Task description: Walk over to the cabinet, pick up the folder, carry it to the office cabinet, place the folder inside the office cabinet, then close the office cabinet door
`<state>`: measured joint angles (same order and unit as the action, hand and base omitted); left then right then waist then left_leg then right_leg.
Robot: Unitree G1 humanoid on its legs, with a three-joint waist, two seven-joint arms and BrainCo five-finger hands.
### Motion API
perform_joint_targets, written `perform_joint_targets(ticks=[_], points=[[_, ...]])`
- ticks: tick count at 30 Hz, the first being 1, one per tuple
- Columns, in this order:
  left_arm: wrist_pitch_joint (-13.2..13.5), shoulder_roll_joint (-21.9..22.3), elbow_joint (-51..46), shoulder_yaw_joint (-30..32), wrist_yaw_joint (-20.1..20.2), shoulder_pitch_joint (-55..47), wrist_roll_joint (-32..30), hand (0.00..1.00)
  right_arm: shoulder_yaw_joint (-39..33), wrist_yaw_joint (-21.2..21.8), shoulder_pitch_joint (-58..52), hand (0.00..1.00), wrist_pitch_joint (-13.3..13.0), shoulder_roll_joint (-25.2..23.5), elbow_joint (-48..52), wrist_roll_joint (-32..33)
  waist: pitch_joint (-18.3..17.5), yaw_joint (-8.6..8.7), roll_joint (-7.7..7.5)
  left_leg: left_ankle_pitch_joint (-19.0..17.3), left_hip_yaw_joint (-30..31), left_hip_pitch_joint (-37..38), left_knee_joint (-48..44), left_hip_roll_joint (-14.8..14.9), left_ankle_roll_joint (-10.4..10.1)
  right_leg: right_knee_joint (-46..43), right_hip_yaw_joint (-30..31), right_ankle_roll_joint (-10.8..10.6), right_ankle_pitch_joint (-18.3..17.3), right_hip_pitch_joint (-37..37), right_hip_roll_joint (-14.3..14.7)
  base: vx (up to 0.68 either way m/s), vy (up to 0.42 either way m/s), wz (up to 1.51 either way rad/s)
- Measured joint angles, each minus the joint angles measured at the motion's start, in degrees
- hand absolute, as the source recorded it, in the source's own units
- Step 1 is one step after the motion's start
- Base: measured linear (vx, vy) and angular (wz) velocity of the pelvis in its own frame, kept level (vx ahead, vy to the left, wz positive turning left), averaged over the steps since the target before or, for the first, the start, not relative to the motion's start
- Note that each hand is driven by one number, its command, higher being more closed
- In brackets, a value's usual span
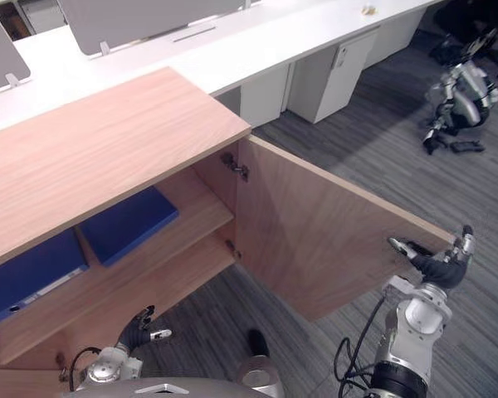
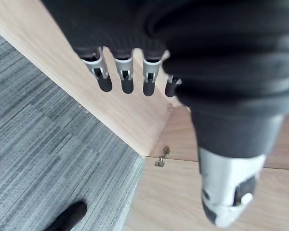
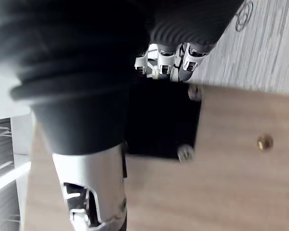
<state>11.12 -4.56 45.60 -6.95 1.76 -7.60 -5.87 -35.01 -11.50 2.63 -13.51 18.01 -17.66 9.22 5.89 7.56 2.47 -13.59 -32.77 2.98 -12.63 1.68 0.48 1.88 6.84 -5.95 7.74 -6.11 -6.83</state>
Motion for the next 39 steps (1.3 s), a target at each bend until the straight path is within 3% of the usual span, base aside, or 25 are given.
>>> perform_joint_targets(ticks=[14,20,24,28,29,30,31,33,34,35,36,37,38,39], points=[[0.6,0.0,-0.2,-0.5,0.3,-0.3,-1.2,0.00,1.8,0.3,0.5,0.00,-0.1,0.7,-2.3,2.9,0.3,-0.13,-0.18,1.8,1.5,0.1,2.9,-1.3,0.2,1.7,-1.1,0.3,0.2,0.0,-0.9,-0.03,-0.032,0.03],[0.7,0.1,-2.3,-0.4,0.2,-0.2,-1.7,0.00,2.6,0.2,-3.4,0.00,-0.6,-4.6,3.9,5.2,0.6,0.07,-0.89,2.0,1.4,0.1,3.1,-1.1,0.0,2.5,-1.2,0.0,0.8,0.2,-0.7,-0.01,-0.024,-0.02],[0.7,0.0,-2.3,-0.3,-0.2,0.3,-2.2,0.00,8.8,1.1,-10.2,0.00,-1.4,-9.0,10.5,6.8,0.8,0.45,-1.58,2.0,1.3,0.6,2.9,-0.8,-0.1,2.7,0.3,-0.4,2.1,0.2,0.0,-0.01,-0.049,-0.21],[0.7,0.0,-2.3,0.0,-0.6,1.1,-2.3,0.00,15.4,2.4,-11.7,0.00,-1.6,-9.8,12.5,6.9,2.0,0.25,-3.83,0.9,-1.3,0.2,0.7,0.3,-0.6,0.5,4.4,0.2,2.2,-2.2,1.6,-0.08,-0.054,-0.52],[0.6,0.0,-2.3,0.0,-0.6,1.2,-2.2,0.00,16.4,3.0,-11.7,0.00,-1.9,-10.3,12.7,6.9,2.3,0.25,-4.31,0.6,-2.0,-0.6,-0.1,0.8,-0.6,-0.9,4.7,1.1,1.6,-3.5,2.0,-0.10,-0.060,-0.42],[0.6,0.2,-2.3,0.0,-0.7,1.8,-2.2,0.00,17.2,3.5,-11.7,0.00,-2.2,-10.8,12.8,6.8,2.7,0.08,-4.44,0.8,-2.8,-1.1,-0.3,1.6,-0.1,-3.4,1.6,4.6,-1.4,-5.3,2.1,-0.08,-0.052,-0.33],[0.6,0.3,-2.4,0.0,-0.7,2.0,-2.2,0.00,17.8,3.6,-11.7,0.00,-2.2,-10.8,12.8,6.8,3.0,-0.23,-4.05,1.2,-3.5,-1.1,-0.2,2.5,0.3,-7.0,-0.9,6.5,-3.5,-6.6,2.0,-0.13,-0.056,-0.34],[0.5,0.1,-2.5,0.1,-1.1,1.8,-2.2,0.00,19.9,3.7,-12.3,0.00,-2.2,-10.9,12.2,6.8,3.3,-0.69,-3.87,1.3,-4.4,-0.1,-0.1,4.0,0.3,-28.4,-8.3,6.1,-11.1,-11.3,-0.4,-0.05,-0.057,-0.12],[0.5,0.1,-2.5,0.1,-1.3,1.5,-2.1,0.00,20.3,3.7,-12.6,0.00,-2.2,-10.9,12.2,6.8,3.5,-0.73,-3.51,1.3,-4.0,0.2,-0.2,4.0,0.2,-31.7,-9.4,5.8,-12.6,-10.9,-1.1,0.05,-0.111,0.19],[0.4,0.1,-2.5,0.0,-1.6,1.0,-2.1,0.00,20.6,3.8,-13.1,0.00,-2.3,-10.8,12.2,6.7,3.1,-0.93,-4.59,1.4,-3.0,0.1,-0.4,3.9,-0.3,-34.2,-10.7,4.4,-15.5,-8.7,-2.0,0.05,-0.132,0.22],[0.2,-0.1,-2.6,0.2,-1.9,0.8,-2.1,0.00,20.8,3.8,-13.2,0.00,-2.3,-10.7,12.2,6.3,2.9,-1.61,-5.30,1.9,-2.0,-0.9,-0.6,3.6,-1.0,-30.2,-11.1,2.2,-17.5,-6.5,-2.2,0.03,-0.127,0.25],[0.0,-0.1,-2.6,0.2,-1.9,0.9,-2.1,0.00,20.9,3.9,-13.2,0.00,-2.4,-10.5,12.2,6.2,2.8,-1.61,-5.37,2.3,-1.3,-1.6,-0.6,3.5,-1.3,-26.6,-11.3,1.4,-18.0,-5.4,-1.9,0.03,-0.177,0.29],[-0.2,0.5,-2.7,0.6,-1.9,1.2,-2.1,0.00,20.8,3.8,-13.3,0.00,-2.3,-10.2,12.1,6.5,2.6,-1.58,-3.43,4.3,1.4,-3.5,-0.3,4.6,-1.5,-20.2,-13.3,2.0,-15.1,-3.7,0.0,0.05,-0.215,0.26],[-0.2,0.9,-3.4,0.6,-1.8,0.8,-2.1,0.00,20.8,3.8,-13.6,0.00,-2.3,-10.5,12.1,6.7,2.4,-2.29,-2.69,6.4,4.8,-5.0,0.7,5.5,-1.6,-14.6,-14.2,2.9,-11.8,-2.1,1.8,0.04,-0.210,0.10]])
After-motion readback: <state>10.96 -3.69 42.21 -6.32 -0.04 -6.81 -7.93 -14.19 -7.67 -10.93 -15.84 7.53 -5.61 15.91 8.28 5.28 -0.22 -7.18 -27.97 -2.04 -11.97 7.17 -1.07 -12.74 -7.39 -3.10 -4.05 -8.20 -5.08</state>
